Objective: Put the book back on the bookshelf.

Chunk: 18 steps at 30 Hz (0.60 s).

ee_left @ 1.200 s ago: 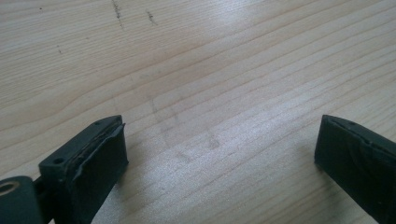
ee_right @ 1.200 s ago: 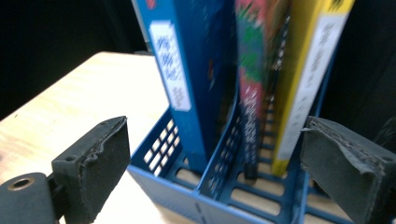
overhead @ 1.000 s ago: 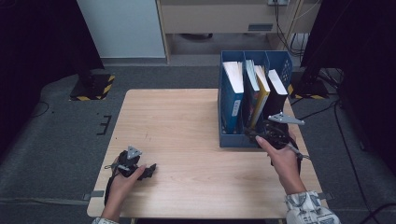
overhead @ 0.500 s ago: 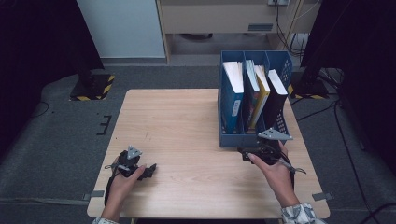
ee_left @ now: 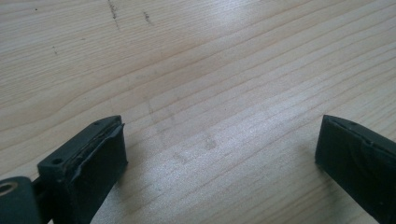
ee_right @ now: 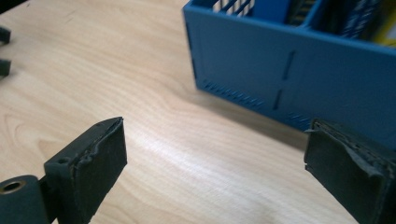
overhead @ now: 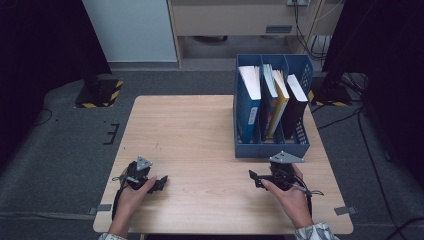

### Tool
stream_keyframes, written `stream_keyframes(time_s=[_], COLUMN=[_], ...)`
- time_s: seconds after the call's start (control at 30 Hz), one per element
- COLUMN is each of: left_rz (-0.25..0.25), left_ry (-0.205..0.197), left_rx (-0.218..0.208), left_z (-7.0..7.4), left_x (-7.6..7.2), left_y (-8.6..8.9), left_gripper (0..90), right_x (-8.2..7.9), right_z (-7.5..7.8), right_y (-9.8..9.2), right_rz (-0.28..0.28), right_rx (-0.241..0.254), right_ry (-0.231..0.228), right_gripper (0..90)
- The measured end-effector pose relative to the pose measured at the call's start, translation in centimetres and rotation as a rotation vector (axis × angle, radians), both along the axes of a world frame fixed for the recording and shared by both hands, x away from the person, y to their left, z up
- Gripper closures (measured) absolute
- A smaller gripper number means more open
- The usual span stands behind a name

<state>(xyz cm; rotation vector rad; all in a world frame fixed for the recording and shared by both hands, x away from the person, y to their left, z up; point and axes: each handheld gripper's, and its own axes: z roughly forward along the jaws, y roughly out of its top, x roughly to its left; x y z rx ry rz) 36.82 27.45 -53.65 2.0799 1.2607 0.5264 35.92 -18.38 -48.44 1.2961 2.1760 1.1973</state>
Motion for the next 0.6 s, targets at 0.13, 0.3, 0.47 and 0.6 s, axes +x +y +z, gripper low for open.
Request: stream_keyframes(time_s=[0.13,0.3,0.47,0.6], left_rz=[-0.002,-0.004,-0.003,-0.003], left_ry=[0.000,0.000,-0.001,-0.001], left_rx=[0.000,-0.001,-0.004,-0.004], left_z=[0.0,0.0,0.0,0.0], left_x=[0.0,0.0,0.0,0.0], left_y=[0.0,-0.1,-0.1,-0.1], left_gripper=[1.2,0.9,0.8,0.8], right_x=[0.0,0.1,0.9,1.6], right_z=[-0.8,-1.5,-2.3,-3.1], right_y=[1.2,2.4,4.0,4.7], right_rz=[0.063,0.111,0.154,0.145], right_rx=[-0.028,-0.050,-0.074,-0.068], right_ry=[0.031,0.061,0.079,0.117], right_gripper=[6.1,6.2,6.2,6.9])
